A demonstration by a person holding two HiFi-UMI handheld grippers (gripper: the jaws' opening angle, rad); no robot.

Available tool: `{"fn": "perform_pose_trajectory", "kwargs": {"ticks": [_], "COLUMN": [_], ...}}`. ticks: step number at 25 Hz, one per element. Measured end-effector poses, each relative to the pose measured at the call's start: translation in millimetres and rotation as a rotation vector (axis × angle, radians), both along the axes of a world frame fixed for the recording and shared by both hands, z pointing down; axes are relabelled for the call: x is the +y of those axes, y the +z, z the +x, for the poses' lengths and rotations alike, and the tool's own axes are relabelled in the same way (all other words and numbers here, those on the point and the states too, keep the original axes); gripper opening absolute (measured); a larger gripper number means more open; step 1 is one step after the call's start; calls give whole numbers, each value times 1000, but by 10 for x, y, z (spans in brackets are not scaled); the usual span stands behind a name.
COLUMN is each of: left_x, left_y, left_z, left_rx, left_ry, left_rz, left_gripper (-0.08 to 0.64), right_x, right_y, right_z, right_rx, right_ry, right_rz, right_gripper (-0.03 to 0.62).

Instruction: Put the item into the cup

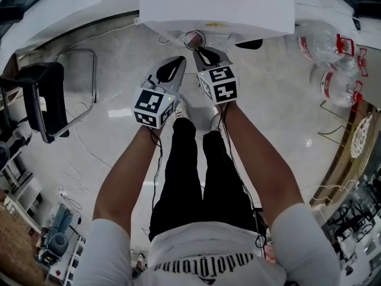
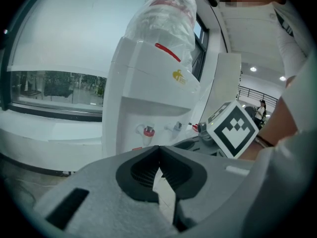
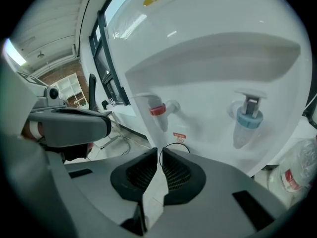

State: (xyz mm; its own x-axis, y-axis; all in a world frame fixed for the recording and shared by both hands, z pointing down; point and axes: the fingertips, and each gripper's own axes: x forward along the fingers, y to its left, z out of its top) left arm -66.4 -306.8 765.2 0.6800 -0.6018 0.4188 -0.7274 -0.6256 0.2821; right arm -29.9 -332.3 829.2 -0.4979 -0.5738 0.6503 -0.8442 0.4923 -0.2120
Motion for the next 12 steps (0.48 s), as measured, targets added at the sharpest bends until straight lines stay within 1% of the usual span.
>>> {"fn": "perform_pose_trajectory", "kwargs": {"ticks": [4, 12], "left_x": [27, 22], "left_y": [-69, -384], "left_z": [32, 55], "left_rx": [7, 23], "left_ry": [-7, -21], "left_rz": [0, 18], "left_gripper": [14, 15], "right_x": [39, 78], "right_y": [-118, -536], "right_z": [23, 47], "right_rx": [-7, -26], "right_ry": [-14, -23], "right_rz": [4, 42], "right_gripper": [15, 14]}}
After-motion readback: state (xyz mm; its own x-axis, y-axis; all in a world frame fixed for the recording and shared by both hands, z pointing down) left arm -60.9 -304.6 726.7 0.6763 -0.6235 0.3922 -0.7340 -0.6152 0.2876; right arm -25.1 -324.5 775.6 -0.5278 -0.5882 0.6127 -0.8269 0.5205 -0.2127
